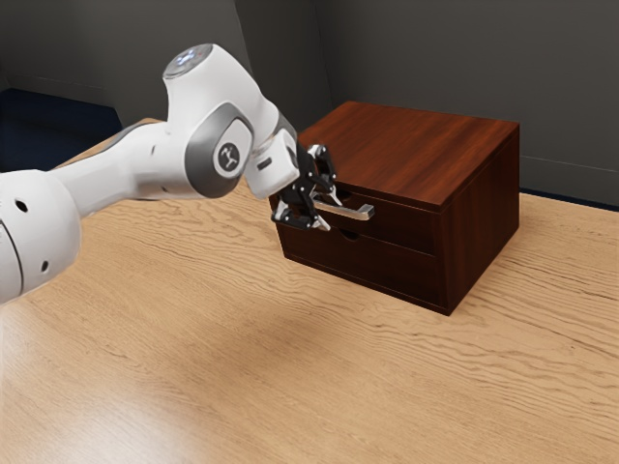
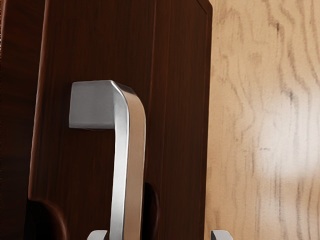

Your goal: Pull the drawer handle with one arm to open the drawer

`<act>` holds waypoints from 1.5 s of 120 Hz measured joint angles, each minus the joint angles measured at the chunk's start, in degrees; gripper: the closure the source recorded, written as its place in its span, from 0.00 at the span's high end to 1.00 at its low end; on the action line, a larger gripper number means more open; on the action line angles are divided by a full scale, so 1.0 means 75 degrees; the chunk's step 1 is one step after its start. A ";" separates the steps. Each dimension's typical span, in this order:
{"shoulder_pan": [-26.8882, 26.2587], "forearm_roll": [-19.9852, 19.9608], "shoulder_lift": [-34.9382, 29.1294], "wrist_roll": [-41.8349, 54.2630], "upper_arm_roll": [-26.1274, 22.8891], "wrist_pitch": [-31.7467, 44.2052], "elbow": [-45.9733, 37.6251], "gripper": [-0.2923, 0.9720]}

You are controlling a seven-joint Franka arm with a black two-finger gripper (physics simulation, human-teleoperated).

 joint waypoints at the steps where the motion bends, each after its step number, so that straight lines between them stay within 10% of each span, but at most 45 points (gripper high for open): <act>1: 0.0000 0.0000 0.0000 -0.0001 0.0000 0.0001 0.0000 0.40; 180: 0.0085 0.0017 -0.1928 -0.0254 0.0078 0.0443 -0.2437 0.28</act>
